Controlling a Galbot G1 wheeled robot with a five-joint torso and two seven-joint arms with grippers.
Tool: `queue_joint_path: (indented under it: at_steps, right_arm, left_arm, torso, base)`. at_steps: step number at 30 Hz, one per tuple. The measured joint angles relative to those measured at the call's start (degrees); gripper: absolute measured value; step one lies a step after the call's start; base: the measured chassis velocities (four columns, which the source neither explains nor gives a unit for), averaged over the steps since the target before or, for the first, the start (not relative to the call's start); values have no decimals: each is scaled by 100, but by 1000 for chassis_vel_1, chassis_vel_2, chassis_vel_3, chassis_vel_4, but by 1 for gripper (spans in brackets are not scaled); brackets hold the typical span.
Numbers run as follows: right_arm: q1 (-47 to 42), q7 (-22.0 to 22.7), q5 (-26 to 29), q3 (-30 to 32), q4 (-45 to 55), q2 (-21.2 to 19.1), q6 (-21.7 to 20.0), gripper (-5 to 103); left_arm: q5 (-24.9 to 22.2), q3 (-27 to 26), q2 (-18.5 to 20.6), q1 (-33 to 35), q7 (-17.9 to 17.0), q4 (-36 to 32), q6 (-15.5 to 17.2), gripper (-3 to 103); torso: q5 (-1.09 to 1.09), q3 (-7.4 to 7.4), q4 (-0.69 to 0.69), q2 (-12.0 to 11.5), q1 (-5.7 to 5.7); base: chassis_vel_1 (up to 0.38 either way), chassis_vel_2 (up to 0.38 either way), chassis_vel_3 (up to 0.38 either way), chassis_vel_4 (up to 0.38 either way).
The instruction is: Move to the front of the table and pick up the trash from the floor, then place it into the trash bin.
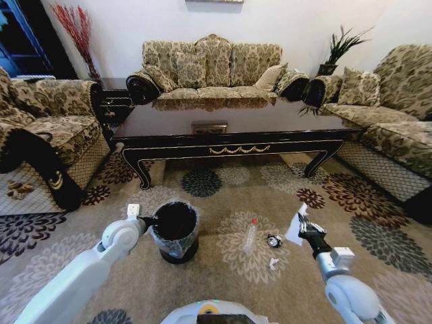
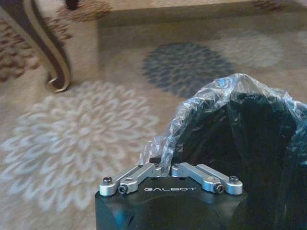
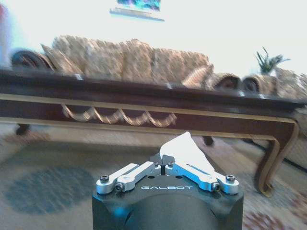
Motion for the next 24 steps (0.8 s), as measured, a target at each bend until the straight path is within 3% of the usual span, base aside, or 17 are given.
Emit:
queue_joint_path:
  at_steps: [8, 16, 20, 24]
  right_arm:
    - [-262, 209, 525, 111, 1476, -421, -456, 0]
    - [-286, 321, 778, 69, 1586, -885, -665, 0]
    - [-77, 367, 1294, 31, 1570, -1294, -746, 0]
    - [746, 534, 2662, 16, 1553, -2049, -950, 0]
  left_arm:
    - [-129, 1052, -280, -1115, -215, 206, -12, 4]
    - [-229, 1793, -585, -1520, -539, 439, -13, 4]
    - [-244, 2128, -718, -1685, -574, 462, -13, 4]
    - [-217, 2521, -915, -1935, -638, 507, -99, 4]
  torso:
    - [1, 0, -1, 0, 0]
    - [4, 0, 1, 0, 0]
    - [4, 0, 0, 0, 0]
    - [2, 1, 3, 0, 0]
  base:
    - [0, 0, 0, 0]
    - [0, 0, 0, 0]
    - [0, 0, 0, 0]
    - [0, 0, 0, 0]
